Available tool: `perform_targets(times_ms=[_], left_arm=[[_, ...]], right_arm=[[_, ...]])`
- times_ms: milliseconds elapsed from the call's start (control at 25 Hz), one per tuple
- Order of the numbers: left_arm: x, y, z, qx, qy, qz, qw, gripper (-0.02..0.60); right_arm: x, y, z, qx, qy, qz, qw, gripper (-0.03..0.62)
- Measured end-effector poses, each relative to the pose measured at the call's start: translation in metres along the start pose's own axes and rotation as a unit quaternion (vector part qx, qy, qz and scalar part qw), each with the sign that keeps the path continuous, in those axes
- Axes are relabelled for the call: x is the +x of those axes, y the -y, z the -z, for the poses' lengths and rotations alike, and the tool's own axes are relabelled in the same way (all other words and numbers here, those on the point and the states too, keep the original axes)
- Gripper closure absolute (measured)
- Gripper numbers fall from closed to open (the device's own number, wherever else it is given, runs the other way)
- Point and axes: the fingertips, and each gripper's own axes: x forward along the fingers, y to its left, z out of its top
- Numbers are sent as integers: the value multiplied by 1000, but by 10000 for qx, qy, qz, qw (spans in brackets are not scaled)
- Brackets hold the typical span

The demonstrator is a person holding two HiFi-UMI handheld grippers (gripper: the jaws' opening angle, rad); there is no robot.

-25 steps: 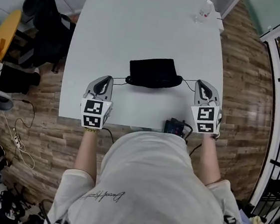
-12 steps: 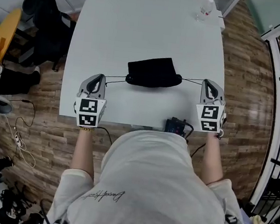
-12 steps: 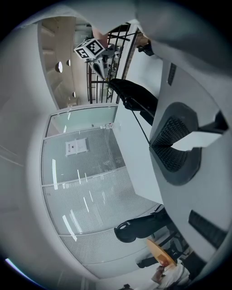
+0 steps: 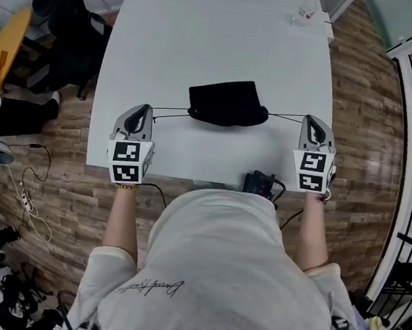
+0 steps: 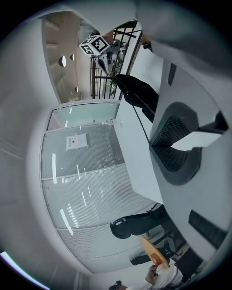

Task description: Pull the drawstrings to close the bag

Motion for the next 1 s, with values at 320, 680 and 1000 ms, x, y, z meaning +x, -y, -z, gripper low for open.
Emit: perform_targets(times_ms=[320, 680, 1000], left_arm=[[-3, -10, 3, -29, 19, -168, 9999, 569], [1, -12, 5, 0, -35, -244, 9997, 569], [0, -18, 4, -59, 4, -261, 9996, 569]], right_arm=[[0, 10, 8, -2, -103, 199, 9997, 571], [-2, 29, 17, 99, -208, 398, 9989, 571], [-8, 46, 29, 214, -284, 584, 9977, 571]])
